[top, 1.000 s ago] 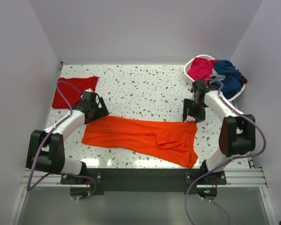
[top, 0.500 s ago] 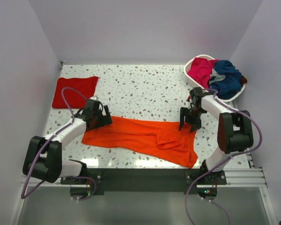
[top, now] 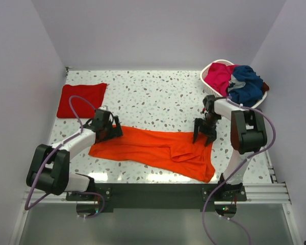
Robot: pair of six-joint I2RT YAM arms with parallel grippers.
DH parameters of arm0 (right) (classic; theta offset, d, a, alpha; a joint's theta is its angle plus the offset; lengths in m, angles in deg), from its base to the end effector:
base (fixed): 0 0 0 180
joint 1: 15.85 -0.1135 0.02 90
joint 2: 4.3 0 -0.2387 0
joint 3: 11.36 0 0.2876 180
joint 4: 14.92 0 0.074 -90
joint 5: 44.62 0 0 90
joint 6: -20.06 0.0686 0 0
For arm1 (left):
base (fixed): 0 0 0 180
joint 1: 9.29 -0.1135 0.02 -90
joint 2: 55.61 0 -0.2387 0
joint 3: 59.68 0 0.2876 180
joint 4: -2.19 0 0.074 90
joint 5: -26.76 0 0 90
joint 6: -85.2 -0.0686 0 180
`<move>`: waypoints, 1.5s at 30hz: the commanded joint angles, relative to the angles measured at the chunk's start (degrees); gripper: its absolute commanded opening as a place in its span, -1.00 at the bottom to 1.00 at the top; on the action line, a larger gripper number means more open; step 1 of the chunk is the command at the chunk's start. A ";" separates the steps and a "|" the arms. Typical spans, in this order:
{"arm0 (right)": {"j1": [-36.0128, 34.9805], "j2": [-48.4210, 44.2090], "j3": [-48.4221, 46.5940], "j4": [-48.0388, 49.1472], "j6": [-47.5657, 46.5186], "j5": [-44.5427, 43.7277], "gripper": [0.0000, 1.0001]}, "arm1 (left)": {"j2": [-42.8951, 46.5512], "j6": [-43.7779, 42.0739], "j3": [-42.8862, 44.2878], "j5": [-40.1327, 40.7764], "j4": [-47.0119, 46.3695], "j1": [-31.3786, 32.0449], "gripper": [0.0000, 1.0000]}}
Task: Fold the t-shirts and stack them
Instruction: Fold the tshirt
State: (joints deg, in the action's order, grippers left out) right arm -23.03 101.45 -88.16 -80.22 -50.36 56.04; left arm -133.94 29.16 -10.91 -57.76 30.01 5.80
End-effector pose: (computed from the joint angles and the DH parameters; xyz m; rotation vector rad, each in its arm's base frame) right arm 0.3218 0.0533 0.0630 -0.3362 -2.9978 -0.2479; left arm 0.2900 -0.0714 0.0855 -0.4582 2.5371 -0.2009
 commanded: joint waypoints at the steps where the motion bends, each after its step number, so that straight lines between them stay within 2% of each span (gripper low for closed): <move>1: -0.12 7.70 -7.30 8.26 0.82 -1.95 0.33 | -2.53 1.55 -3.59 -0.90 -0.56 0.11 1.00; 8: -0.11 22.99 -30.49 2.02 1.17 -3.71 0.33 | 0.53 4.01 -4.82 -4.77 1.45 1.08 1.00; 11: -0.29 30.10 -44.53 -1.58 2.04 -3.71 0.33 | 3.52 6.56 -5.97 -5.21 3.73 1.25 1.00; 15: -0.20 36.27 -54.92 -0.98 4.59 -0.47 0.34 | 8.44 9.98 -7.89 -8.02 5.94 2.39 1.00; 18: -0.20 38.30 -59.24 1.65 6.53 3.56 0.35 | 13.53 12.97 -8.60 -9.17 7.95 3.89 1.00; 22: -0.29 35.58 -59.62 6.40 6.88 7.00 0.39 | 21.00 13.77 -5.80 -7.33 12.52 4.24 1.00; 24: -0.29 32.60 -59.09 8.50 6.36 8.24 0.43 | 21.37 12.98 -2.55 -5.83 13.84 4.24 1.00; 30: -0.29 24.00 -56.20 9.92 2.58 12.02 0.51 | 15.40 10.52 2.99 -5.65 11.92 4.33 1.00; 35: -0.38 17.48 -48.04 11.07 2.57 13.86 0.52 | 9.69 8.32 4.05 -3.19 10.69 4.33 1.00; 38: -1.16 12.74 -42.42 11.42 2.32 13.17 0.52 | 7.31 7.62 3.70 -3.36 9.90 4.33 1.00; 45: -3.80 4.64 -30.62 8.61 -1.20 4.12 0.52 | 6.25 6.21 0.71 -4.59 7.87 4.59 1.00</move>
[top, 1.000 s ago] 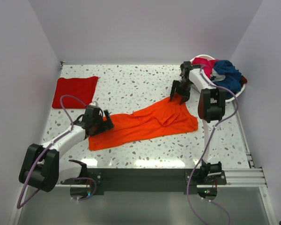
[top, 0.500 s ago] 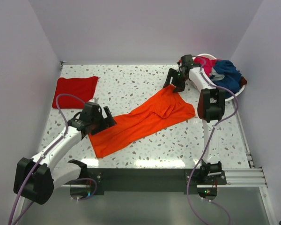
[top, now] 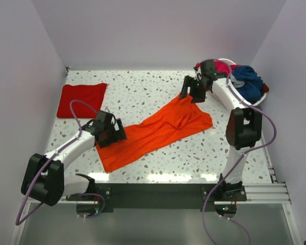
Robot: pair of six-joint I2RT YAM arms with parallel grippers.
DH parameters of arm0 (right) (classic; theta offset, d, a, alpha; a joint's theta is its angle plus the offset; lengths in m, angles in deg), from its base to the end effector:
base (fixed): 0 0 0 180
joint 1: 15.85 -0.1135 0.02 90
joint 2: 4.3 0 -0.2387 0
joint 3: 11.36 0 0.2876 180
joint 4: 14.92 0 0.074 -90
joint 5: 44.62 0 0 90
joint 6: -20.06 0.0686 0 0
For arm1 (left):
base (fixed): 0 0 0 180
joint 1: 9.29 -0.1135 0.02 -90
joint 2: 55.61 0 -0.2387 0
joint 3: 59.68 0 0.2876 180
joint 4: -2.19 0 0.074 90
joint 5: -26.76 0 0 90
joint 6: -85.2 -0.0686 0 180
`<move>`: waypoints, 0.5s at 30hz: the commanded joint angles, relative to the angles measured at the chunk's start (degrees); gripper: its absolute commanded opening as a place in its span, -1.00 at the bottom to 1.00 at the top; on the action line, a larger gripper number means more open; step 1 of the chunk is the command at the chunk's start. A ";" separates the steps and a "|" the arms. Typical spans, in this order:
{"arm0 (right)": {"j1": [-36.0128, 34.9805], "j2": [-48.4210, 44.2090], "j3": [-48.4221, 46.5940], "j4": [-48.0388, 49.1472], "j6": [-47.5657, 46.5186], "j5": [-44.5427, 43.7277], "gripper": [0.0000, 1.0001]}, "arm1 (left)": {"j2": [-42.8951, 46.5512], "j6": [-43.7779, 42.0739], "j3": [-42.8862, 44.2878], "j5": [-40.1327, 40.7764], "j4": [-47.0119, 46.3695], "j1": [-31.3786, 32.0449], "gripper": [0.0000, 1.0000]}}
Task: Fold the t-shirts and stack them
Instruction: Fold the tshirt
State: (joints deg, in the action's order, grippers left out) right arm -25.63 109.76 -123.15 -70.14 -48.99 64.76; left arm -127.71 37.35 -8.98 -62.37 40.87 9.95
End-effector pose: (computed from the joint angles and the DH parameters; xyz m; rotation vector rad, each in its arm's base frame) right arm 0.4684 0.1038 0.2031 0.1248 2.6131 0.6321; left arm 0.2699 -0.0931 0.1121 -0.5343 2.6097 -0.3460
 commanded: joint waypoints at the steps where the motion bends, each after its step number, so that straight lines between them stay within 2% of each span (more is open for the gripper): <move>1: -1.38 -4.28 5.77 -1.56 -2.67 -5.05 0.52 | -0.06 -2.25 -1.65 -0.25 -3.34 0.36 1.00; 8: -2.00 -5.61 15.10 0.11 -1.44 -6.98 0.50 | -3.49 -1.90 -5.25 -0.60 -5.53 0.44 1.00; 15: -2.00 0.45 13.09 0.03 -1.52 -9.79 0.50 | -3.23 0.30 -6.66 -2.71 -7.29 1.32 1.00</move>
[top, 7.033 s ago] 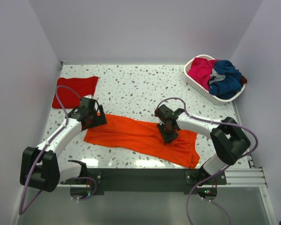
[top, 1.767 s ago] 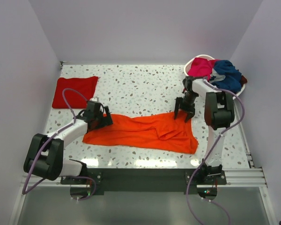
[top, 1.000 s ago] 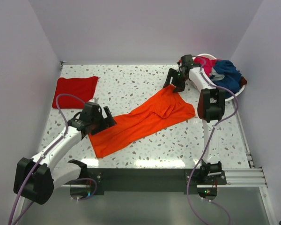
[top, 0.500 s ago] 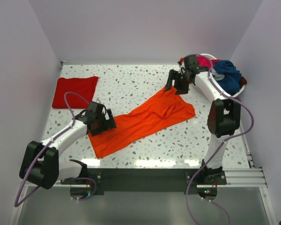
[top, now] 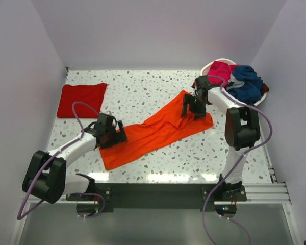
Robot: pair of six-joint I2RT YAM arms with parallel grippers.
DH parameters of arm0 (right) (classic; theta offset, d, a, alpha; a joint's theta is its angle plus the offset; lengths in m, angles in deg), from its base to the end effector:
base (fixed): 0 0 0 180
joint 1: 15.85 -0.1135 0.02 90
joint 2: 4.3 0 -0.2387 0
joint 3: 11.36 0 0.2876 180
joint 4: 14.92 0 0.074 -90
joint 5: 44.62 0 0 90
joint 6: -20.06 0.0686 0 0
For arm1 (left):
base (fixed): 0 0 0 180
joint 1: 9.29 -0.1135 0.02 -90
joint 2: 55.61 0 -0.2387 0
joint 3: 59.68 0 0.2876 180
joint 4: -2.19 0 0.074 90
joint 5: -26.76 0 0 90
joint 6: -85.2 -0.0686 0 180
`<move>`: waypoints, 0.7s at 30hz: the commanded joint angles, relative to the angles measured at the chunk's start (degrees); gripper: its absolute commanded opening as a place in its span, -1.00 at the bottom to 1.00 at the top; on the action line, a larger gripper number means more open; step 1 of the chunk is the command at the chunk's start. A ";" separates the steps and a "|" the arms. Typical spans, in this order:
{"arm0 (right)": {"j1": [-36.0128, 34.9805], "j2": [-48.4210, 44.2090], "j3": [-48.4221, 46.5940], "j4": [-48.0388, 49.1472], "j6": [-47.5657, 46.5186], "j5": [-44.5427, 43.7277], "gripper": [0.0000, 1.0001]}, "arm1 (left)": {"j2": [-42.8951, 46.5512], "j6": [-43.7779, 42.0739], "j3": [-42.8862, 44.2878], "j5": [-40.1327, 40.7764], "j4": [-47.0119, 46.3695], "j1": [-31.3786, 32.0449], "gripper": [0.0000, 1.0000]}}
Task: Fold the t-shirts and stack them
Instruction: Fold the tshirt
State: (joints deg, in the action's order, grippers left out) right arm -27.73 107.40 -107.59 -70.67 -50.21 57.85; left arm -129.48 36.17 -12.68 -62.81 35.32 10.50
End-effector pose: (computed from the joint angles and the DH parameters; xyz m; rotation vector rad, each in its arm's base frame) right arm 0.4185 0.1032 0.1251 0.1440 2.8515 0.4287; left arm 0.2651 -0.0948 0.0893 -0.4923 2.6184 -0.3524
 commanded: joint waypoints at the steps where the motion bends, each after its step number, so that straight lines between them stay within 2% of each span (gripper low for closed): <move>1: 0.10 3.87 -3.17 0.37 -0.39 -3.32 0.50 | -1.28 2.00 -3.14 -2.79 -2.27 0.77 1.00; 7: 0.10 11.42 -8.27 2.13 1.80 -5.00 0.49 | -3.82 4.03 -3.94 -5.88 -4.38 3.49 1.00; 15: -0.51 23.45 -23.64 3.36 7.16 -4.74 0.49 | -7.26 9.73 0.02 -5.43 4.66 10.61 1.00; 18: -1.13 26.81 -30.59 3.89 9.62 -3.42 0.49 | -7.26 15.00 1.77 -6.40 8.69 12.46 1.00; 21: -1.48 31.29 -36.48 4.24 12.78 -1.58 0.49 | -9.01 15.98 4.67 -8.51 11.69 14.13 1.00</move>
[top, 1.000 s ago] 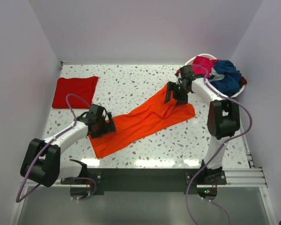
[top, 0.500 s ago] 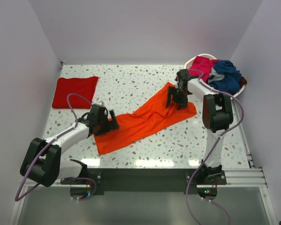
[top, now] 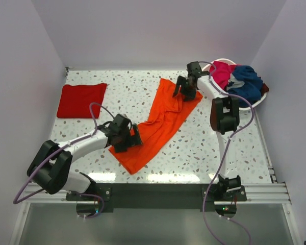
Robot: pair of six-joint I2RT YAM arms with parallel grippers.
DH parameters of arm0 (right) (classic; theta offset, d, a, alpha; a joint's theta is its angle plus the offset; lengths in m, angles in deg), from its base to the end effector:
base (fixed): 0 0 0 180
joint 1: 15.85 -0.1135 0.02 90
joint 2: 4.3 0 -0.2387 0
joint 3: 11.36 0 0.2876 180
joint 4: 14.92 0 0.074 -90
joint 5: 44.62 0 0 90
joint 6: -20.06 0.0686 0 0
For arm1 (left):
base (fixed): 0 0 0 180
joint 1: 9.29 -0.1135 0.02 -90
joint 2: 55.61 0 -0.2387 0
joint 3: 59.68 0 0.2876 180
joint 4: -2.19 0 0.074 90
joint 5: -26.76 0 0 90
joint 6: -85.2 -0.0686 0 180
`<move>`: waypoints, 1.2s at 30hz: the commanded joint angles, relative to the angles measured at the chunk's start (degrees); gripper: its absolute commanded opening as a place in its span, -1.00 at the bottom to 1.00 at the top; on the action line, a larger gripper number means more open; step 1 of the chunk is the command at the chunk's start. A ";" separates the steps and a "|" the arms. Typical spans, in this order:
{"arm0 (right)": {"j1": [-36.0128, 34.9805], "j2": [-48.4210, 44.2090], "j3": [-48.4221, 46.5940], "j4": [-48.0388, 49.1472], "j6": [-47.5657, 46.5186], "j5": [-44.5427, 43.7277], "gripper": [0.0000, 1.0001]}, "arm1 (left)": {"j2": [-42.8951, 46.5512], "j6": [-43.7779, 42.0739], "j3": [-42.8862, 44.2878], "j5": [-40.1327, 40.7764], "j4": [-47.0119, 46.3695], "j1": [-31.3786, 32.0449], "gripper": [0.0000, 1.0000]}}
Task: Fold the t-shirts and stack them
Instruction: Fold the tshirt
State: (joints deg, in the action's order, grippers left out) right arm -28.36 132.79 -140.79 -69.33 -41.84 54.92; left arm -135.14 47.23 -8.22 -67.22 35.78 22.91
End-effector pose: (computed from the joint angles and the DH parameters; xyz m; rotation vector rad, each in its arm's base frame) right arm 0.5308 0.1294 0.1125 0.3115 2.6895 0.4454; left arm 0.2496 -0.1628 0.0875 -0.4530 2.7329 -0.5404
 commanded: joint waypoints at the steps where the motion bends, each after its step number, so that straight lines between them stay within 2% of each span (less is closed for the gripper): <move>1: -1.02 7.29 -5.38 2.99 5.29 1.79 0.49 | -4.05 4.84 2.22 -4.88 11.85 2.76 1.00; 6: -1.81 9.15 -8.04 6.15 8.90 5.57 0.49 | -10.55 0.98 8.47 -12.78 11.16 4.88 1.00; 7: -1.90 9.07 -7.86 7.29 9.08 6.71 0.49 | -11.87 0.10 11.96 -14.02 11.42 5.67 1.00; 9: -2.16 8.19 -7.25 8.61 8.38 10.04 0.49 | -15.47 -3.14 16.72 -13.77 13.69 6.38 1.00; 12: -2.16 4.85 -5.75 11.25 6.10 13.22 0.52 | -18.03 -6.76 28.83 -10.43 17.83 7.43 1.00; 17: -2.08 -1.11 -4.27 12.48 3.46 16.21 0.58 | -19.35 -8.44 36.34 -6.47 22.66 7.43 1.00; 20: -2.08 -3.06 -2.42 12.67 2.93 17.09 0.61 | -17.78 -7.91 34.68 -6.74 21.01 7.43 1.00; 24: -2.08 -6.22 -1.27 10.12 0.65 16.92 0.62 | -14.17 -6.51 27.14 -5.77 18.28 7.52 1.00; 27: -2.25 -8.94 2.93 9.41 -1.11 15.16 0.62 | -12.76 -6.24 23.17 -5.86 17.83 7.61 1.00; 32: -2.43 -14.84 9.09 8.97 -3.39 10.43 0.62 | -11.88 -6.33 23.60 -1.55 23.55 9.89 1.00; 36: -2.87 -16.16 12.17 8.44 -5.33 8.74 0.62 | -9.60 -5.45 19.05 -3.12 18.82 10.68 1.00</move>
State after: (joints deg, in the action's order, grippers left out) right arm -30.57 119.61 -130.47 -60.11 -44.16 66.60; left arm -148.30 41.09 13.60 -70.50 56.61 32.92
